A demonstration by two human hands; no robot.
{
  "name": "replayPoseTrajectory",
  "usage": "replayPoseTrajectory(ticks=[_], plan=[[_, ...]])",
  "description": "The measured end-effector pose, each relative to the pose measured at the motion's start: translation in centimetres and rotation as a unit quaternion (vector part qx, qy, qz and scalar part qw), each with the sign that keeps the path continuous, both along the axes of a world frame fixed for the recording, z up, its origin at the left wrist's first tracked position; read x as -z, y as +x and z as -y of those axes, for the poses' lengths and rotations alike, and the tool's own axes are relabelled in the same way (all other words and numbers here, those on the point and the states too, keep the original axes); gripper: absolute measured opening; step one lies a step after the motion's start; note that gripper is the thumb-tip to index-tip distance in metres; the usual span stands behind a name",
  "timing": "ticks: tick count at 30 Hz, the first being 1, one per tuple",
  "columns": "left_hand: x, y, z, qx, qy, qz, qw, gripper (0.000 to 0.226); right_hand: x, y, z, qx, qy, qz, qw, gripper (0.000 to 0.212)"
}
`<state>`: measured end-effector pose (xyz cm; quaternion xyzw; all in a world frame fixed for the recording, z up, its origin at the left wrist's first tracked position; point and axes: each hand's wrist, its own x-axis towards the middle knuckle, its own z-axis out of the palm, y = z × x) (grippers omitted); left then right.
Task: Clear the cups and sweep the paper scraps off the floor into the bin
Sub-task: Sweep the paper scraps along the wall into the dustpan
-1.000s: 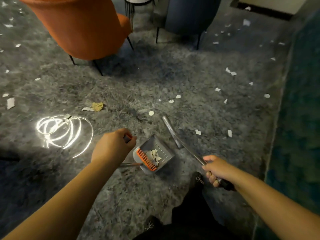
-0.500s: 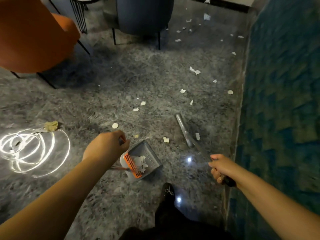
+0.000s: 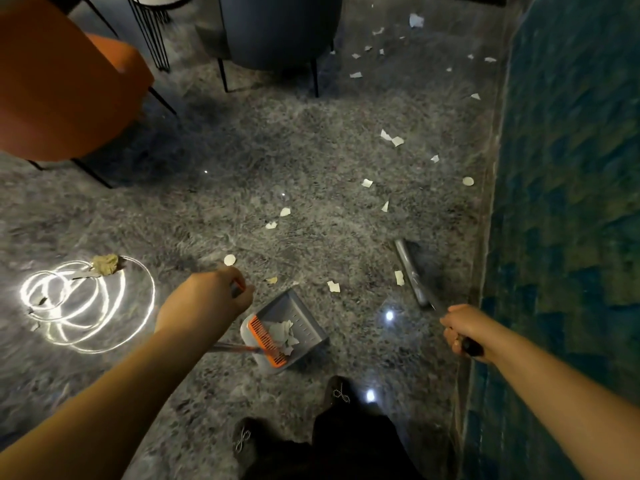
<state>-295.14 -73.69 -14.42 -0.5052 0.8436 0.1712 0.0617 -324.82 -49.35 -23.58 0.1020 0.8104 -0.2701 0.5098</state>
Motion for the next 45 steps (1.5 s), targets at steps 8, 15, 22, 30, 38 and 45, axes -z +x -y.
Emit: replayPoseTrajectory(ticks=[8,15,22,30,38,45], plan=[[0.1,1.3,1.7,-0.002,0.015,-0.006,1.0,0.02,1.2,3.9,4.1,-0.09,0.021,0.026,0.995,0.019],[-0.4,4.7,4.9,-0.003,0.034,-0.02,0.999,0.018,1.3,9.1,9.0,-0.085,0.01,0.11,0.99,0.021],[-0.9,11.4,8.5,-0.036,0.045,-0.037,0.998,0.017,0.9,17.2,15.9,-0.085,-0.035,0.15,0.984,0.023],[-1.8,20.8,12.9,-0.078,0.025,-0.023,0.996,0.018,1.9,26.9,25.2,-0.126,-0.062,0.18,0.974,0.022],[-1.7,26.8,15.9,-0.103,0.008,-0.014,0.994,0.019,1.3,32.2,31.6,-0.123,-0.094,0.217,0.964,0.035],[-2.2,28.8,18.1,-0.164,-0.01,-0.035,0.986,0.017,0.0,32.1,33.5,-0.131,-0.102,0.193,0.967,0.029]])
